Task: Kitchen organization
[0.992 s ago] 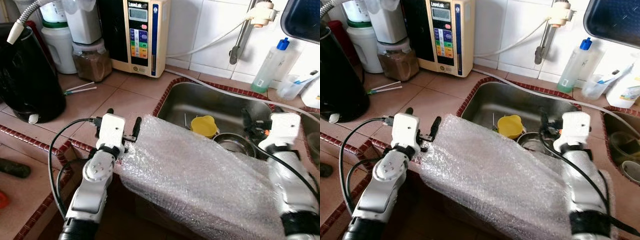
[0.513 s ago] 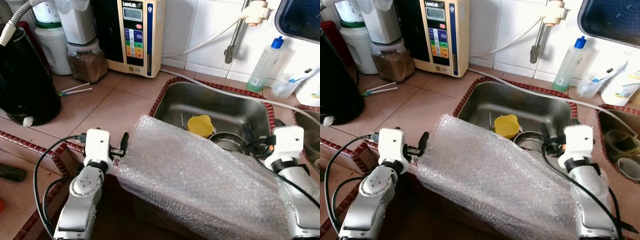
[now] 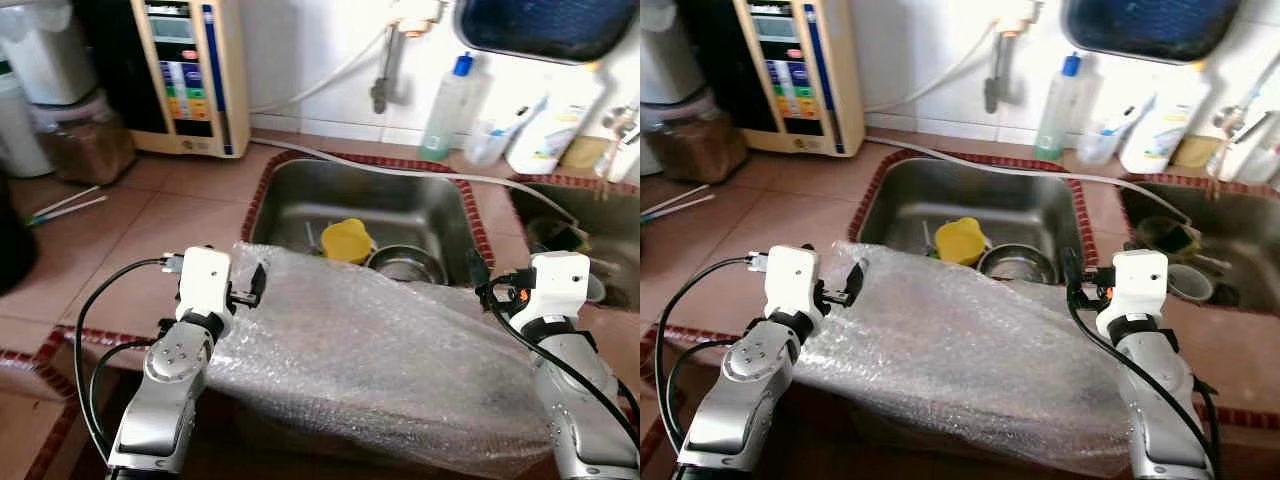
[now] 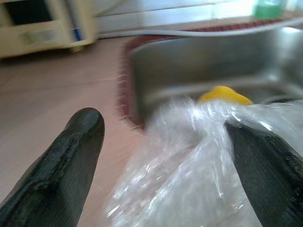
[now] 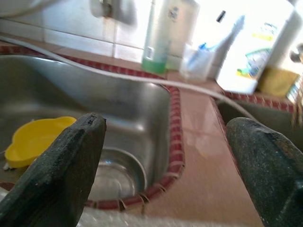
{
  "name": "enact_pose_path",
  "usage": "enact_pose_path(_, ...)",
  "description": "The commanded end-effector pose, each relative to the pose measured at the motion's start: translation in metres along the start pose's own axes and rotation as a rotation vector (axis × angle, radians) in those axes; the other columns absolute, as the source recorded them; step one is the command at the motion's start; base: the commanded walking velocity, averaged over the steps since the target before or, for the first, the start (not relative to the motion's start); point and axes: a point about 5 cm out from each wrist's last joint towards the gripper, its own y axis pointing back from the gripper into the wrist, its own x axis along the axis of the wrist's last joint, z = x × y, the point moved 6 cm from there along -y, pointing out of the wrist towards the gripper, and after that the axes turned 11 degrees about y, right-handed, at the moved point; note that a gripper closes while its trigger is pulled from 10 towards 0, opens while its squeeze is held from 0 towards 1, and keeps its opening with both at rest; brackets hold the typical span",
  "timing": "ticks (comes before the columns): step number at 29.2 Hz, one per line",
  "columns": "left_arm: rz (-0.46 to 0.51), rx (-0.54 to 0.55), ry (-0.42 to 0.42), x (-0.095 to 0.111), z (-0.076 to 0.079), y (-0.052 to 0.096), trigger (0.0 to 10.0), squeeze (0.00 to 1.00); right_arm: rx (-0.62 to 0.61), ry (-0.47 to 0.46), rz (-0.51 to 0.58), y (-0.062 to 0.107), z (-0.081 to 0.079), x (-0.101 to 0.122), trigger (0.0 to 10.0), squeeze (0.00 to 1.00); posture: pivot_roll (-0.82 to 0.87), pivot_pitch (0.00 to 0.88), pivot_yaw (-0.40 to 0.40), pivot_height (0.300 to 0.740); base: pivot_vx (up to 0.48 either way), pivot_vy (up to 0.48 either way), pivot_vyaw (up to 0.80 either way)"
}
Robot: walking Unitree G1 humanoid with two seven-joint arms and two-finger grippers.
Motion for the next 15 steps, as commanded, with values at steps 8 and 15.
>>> enact_pose_path(8, 0.014, -0.061, -0.004, 0.010, 0.013, -0.006, 10.0, 0.00, -0.038, -0.028, -0.007, 0.003, 0.000, 0.003, 10.0, 0.00, 0.04, 0.000, 0.010, 0.740, 0.000, 0.000, -0.77)
enact_pose_path(15, 0.066, -0.035, -0.005, 0.025, 0.011, -0.008, 10.0, 0.00, -0.041, -0.036, 0.020, 0.001, -0.007, 0.010, 10.0, 0.00, 0.05, 0.000, 0.008, 0.740, 0.000, 0.000, 0.00)
